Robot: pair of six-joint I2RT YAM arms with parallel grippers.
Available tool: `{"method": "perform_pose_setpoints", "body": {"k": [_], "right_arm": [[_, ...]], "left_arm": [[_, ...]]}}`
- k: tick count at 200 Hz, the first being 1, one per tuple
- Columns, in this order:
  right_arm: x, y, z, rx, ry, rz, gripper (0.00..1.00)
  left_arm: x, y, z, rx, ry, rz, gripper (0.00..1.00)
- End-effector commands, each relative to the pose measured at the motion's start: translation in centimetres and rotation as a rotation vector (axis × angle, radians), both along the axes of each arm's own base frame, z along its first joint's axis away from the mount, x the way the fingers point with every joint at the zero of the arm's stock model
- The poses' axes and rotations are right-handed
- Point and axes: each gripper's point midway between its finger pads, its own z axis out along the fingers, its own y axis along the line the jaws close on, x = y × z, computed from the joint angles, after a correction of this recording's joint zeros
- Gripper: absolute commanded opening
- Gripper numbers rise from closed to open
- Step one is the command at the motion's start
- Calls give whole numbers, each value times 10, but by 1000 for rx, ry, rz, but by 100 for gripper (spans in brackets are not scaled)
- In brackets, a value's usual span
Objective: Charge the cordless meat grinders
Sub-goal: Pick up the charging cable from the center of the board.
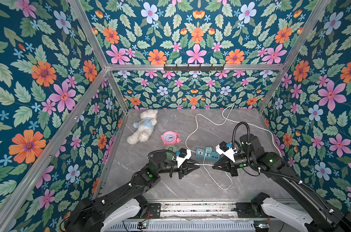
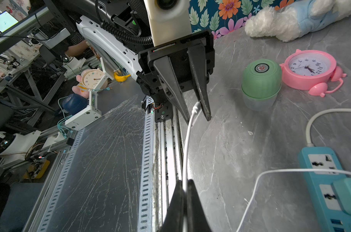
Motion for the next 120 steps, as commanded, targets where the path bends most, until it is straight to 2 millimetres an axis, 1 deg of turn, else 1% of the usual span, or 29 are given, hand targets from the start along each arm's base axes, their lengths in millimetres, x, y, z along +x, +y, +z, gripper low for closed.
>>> {"method": "perform_pose_setpoints", "body": {"k": [1,39,54,70,101,117,118,120], "right_arm": [[0,0,6,28,-6,6,0],[0,-2,4,20,5,0,0],[0,-3,3,15,6,-3,0],[1,-4,1,8,7,-10,0],[1,-5,-3,-7,7,-7,0],[3,-6,-7,-28,-8,-8,0],[3,-6,-7,-28,-9,-9,2],[4,-6,-7,-31,-10,-12,9]], "left_arm": [[0,2,5,-19,-23,6,25],[-1,3,8,-24,-25,6,25],[-2,3,8,-24,-26,3,23],[-2,3,8,-23,-26,2,18],[-3,2,10,-18,-35,-7,0],[-4,1,9,-5,-37,-24,0],[-4,1,9,-4,-36,-25,0],[-4,0,9,-1,-35,-26,0]]}}
